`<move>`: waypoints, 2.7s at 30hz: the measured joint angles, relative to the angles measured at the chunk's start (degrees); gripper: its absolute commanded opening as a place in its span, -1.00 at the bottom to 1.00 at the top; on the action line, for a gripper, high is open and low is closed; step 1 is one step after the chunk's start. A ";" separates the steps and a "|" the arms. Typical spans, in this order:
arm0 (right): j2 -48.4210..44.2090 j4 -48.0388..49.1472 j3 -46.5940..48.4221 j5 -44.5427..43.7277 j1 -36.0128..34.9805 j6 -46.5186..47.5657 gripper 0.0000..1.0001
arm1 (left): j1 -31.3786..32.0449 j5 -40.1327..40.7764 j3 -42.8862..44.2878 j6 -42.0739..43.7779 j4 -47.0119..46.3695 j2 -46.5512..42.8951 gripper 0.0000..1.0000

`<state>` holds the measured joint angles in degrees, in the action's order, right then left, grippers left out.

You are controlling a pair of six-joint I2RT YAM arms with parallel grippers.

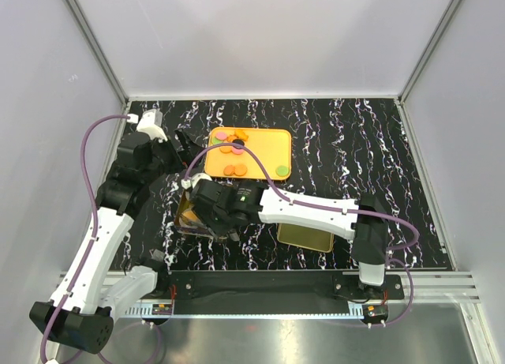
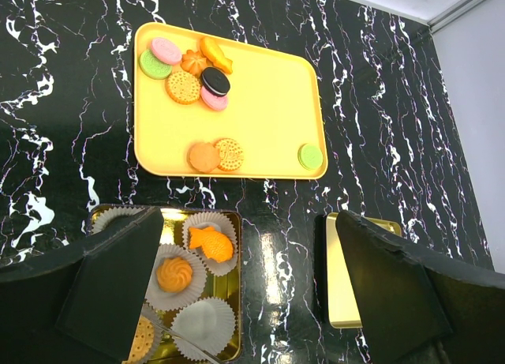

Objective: Pack the cookies

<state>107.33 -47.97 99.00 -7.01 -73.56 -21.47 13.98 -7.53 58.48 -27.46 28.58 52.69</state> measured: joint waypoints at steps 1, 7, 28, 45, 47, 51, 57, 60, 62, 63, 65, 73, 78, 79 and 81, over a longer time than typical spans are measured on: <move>0.15 0.02 0.00 0.00 -0.02 -0.02 -0.12 | 0.00 0.00 0.02 -0.02 0.00 0.00 0.98; 0.87 0.02 0.00 0.00 -0.04 -0.04 -0.04 | 0.00 0.00 0.74 -0.02 0.07 0.00 0.98; -0.68 -1.29 0.28 -4.59 0.22 0.72 0.08 | 0.00 0.00 3.13 -0.04 0.50 0.00 0.98; -17.77 -0.04 -14.10 -7.80 23.32 2.05 0.06 | 0.00 0.02 5.77 -0.24 0.44 1.09 0.98; -17.70 -0.04 -16.04 -7.96 25.90 2.45 0.06 | 0.00 0.02 5.75 -0.24 0.44 1.09 0.98; -17.66 0.66 -19.54 -7.69 29.90 2.97 0.05 | 0.00 0.02 5.60 -0.24 0.44 1.07 0.98; -16.76 1.79 -22.51 -7.21 32.98 3.54 0.04 | 0.00 0.00 4.72 -0.24 0.35 1.11 0.98; -16.26 2.47 -22.73 -6.95 33.29 3.74 0.04 | 0.00 0.00 4.63 -0.24 0.39 1.16 0.98; -16.22 2.78 -22.86 -6.88 33.44 3.78 0.04 | 0.00 0.00 4.63 -0.24 0.39 1.16 0.98; -16.22 2.89 -22.86 -6.86 33.53 3.82 0.04 | 0.00 0.00 4.63 -0.24 0.39 1.16 0.98; -16.22 3.19 -22.93 -6.84 33.73 3.89 0.04 | 0.00 0.00 4.63 -0.24 0.39 1.16 0.98; -16.22 3.39 -24.48 -5.70 34.16 3.96 0.04 | 0.00 -0.02 4.07 -0.24 0.20 1.18 0.98; -16.22 3.50 -25.14 -5.29 34.32 3.96 0.04 | 0.00 -0.02 3.91 -0.24 0.17 1.40 0.98; -16.22 3.54 -25.20 -5.29 34.34 3.98 0.04 | 0.00 -0.02 3.89 -0.24 0.17 1.42 0.98; -16.22 3.58 -25.22 -5.22 34.36 3.98 0.04 | 0.00 -0.04 3.80 -0.24 0.17 1.44 0.98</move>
<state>91.11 -44.38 73.78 -12.23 -39.20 -17.50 13.98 -7.57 62.28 -27.70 28.75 54.13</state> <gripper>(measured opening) 0.524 0.988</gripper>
